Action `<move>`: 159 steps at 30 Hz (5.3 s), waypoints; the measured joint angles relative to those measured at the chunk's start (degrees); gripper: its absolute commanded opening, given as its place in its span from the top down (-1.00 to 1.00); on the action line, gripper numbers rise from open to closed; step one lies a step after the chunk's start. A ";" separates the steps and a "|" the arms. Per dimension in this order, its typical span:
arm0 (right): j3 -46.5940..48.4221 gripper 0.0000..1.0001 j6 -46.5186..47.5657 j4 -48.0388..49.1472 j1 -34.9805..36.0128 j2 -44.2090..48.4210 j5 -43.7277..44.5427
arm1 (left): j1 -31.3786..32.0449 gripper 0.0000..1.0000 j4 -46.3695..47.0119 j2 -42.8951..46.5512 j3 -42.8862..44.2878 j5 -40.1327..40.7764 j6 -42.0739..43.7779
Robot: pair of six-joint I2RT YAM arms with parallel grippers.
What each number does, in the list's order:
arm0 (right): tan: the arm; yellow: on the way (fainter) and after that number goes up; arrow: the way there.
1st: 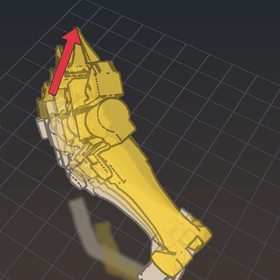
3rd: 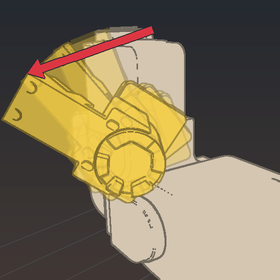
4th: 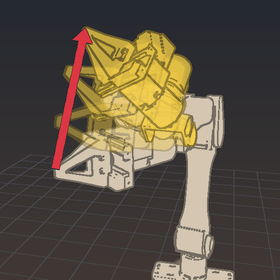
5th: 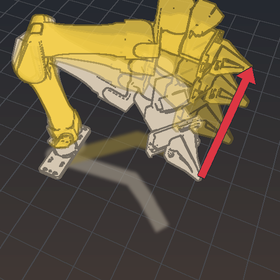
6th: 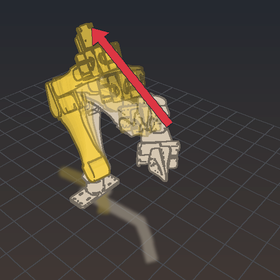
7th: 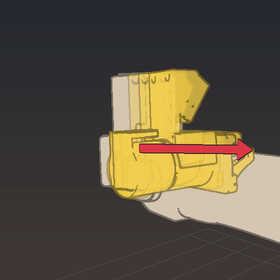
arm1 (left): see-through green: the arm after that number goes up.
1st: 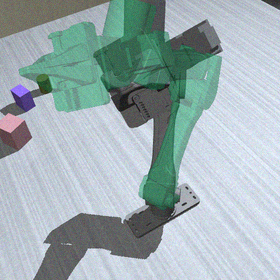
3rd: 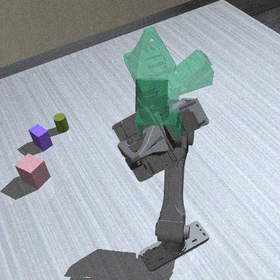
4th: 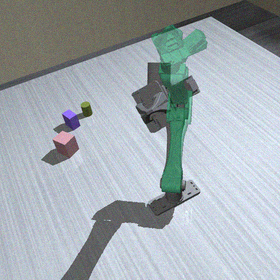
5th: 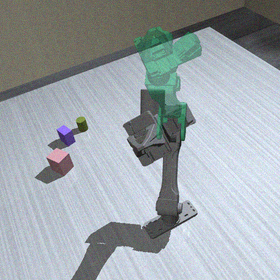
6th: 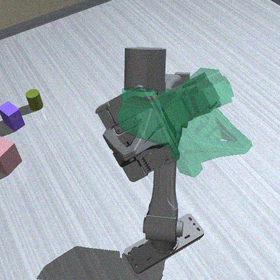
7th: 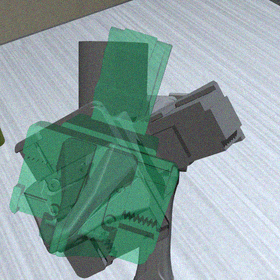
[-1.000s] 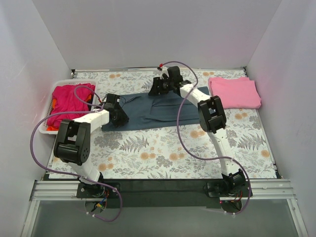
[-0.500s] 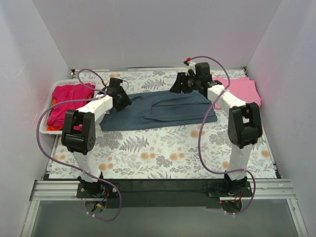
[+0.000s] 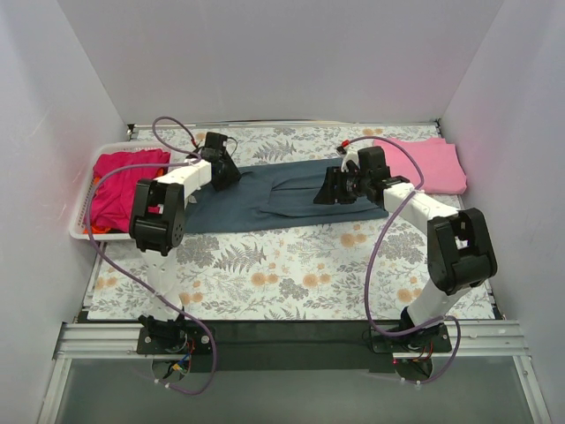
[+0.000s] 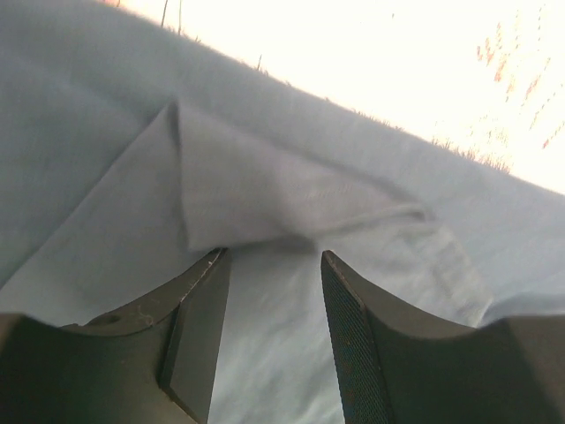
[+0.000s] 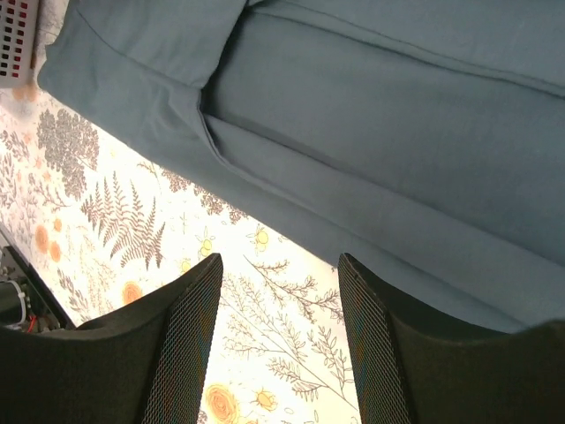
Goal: Fold and stack the t-shirts
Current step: Fold the tshirt
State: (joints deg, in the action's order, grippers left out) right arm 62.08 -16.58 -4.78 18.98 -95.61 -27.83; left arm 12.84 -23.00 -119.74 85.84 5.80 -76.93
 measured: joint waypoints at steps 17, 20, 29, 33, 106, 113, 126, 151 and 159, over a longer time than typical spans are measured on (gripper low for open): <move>-3.28 -0.05 1.99 -1.51 0.00 2.36 0.33 | 0.02 0.03 3.85 -8.11 10.60 3.52 3.80; -3.30 -0.04 2.29 -1.95 0.00 2.36 0.90 | 0.02 -0.03 4.87 -8.74 11.47 3.96 5.25; -3.30 0.02 3.76 -3.17 0.07 2.36 2.16 | 2.49 -0.15 5.97 0.61 1.07 3.85 6.21; -3.30 0.08 4.17 -4.42 0.07 2.36 3.96 | 8.66 -0.11 5.11 11.93 -7.85 3.72 5.51; -3.69 -0.05 -2.69 -0.37 -19.63 -4.94 3.54 | 21.35 -0.16 9.97 7.19 -4.00 0.35 -8.41; -3.69 -0.04 -1.84 -0.90 -18.45 -4.96 4.13 | 17.33 -0.14 7.32 25.73 -15.04 6.60 -8.37; -3.85 -0.03 -0.92 -1.38 -17.20 -7.13 7.82 | 3.85 -0.11 -0.13 24.17 -30.99 7.37 -9.18; -0.22 -0.02 3.80 -10.97 -5.57 -3.21 23.63 | 1.99 -0.15 -6.58 21.73 -18.16 5.33 -7.87; 2.10 -0.01 6.12 -15.04 -5.01 -7.54 24.92 | 2.56 -0.14 -8.09 9.53 -11.19 5.42 -7.21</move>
State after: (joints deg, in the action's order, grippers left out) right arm 64.18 -10.46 -19.81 13.98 -103.15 -2.92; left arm 15.40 -31.09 -110.21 74.65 11.22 -84.14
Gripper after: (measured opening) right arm 0.510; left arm 0.571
